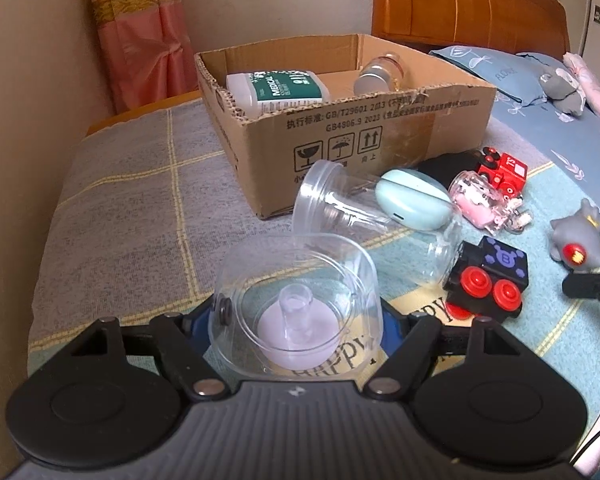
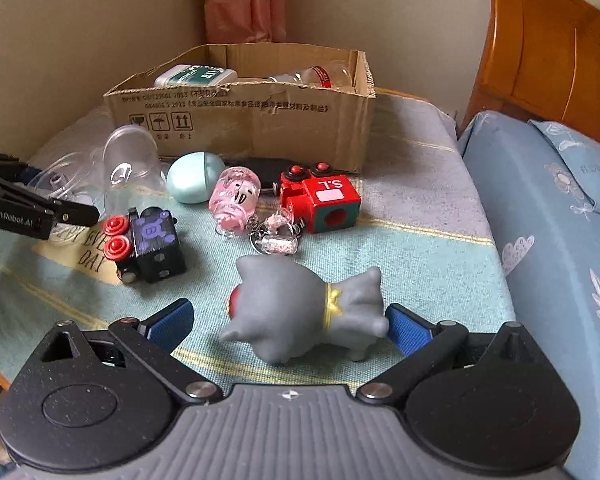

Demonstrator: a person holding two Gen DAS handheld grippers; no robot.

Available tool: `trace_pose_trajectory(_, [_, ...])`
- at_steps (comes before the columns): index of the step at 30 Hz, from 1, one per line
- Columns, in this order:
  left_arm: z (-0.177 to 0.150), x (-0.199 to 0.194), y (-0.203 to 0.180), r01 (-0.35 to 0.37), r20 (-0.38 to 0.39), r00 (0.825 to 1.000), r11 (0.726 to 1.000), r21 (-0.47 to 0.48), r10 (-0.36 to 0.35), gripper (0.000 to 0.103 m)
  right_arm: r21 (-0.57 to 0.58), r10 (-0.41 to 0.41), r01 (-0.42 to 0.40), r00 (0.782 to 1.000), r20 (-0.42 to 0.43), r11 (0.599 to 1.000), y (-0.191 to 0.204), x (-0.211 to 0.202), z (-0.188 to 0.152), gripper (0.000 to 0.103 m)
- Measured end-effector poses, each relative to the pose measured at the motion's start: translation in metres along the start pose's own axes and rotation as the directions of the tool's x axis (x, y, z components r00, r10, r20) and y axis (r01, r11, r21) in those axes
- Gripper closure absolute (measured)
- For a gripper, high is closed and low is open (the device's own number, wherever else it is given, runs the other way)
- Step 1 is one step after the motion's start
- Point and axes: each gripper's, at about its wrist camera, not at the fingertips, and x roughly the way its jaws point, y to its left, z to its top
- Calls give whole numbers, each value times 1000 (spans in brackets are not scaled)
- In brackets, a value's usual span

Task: Organize rigid objects
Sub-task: 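Grasp the clear lidded container with left tool while right tool grasps the grey elephant, then carry both items into the cardboard box and open both tools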

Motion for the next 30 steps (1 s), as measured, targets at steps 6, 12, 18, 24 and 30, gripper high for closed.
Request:
trace_pose_trajectory(6, [2, -3, -1, -3, 0, 1000, 1000, 3, 3, 27, -16, -36, 35, 999, -35, 999, 1, 2, 3, 26])
trace_pose_trajectory(12, [3, -9, -1, -10, -5, 1000, 1000, 1, 10, 27, -2, -23, 23, 999, -27, 1000, -6, -1, 3, 27])
trace_pose_trajectory(18, [6, -20, -2, -14, -9, 1000, 1000, -2, 14, 27, 4, 5, -5, 1000, -3, 1000, -10, -11, 5, 28])
trace_pose_trajectory(24, [16, -38, -7, -27, -13, 1000, 1000, 13, 27, 27, -42, 36, -34, 999, 38, 999, -13, -29, 18, 28])
trace_pose_trajectory(30, [39, -54, -12, -15, 1, 1000, 999, 33, 15, 27, -111, 70, -60, 993, 94, 992, -14, -41, 45, 28])
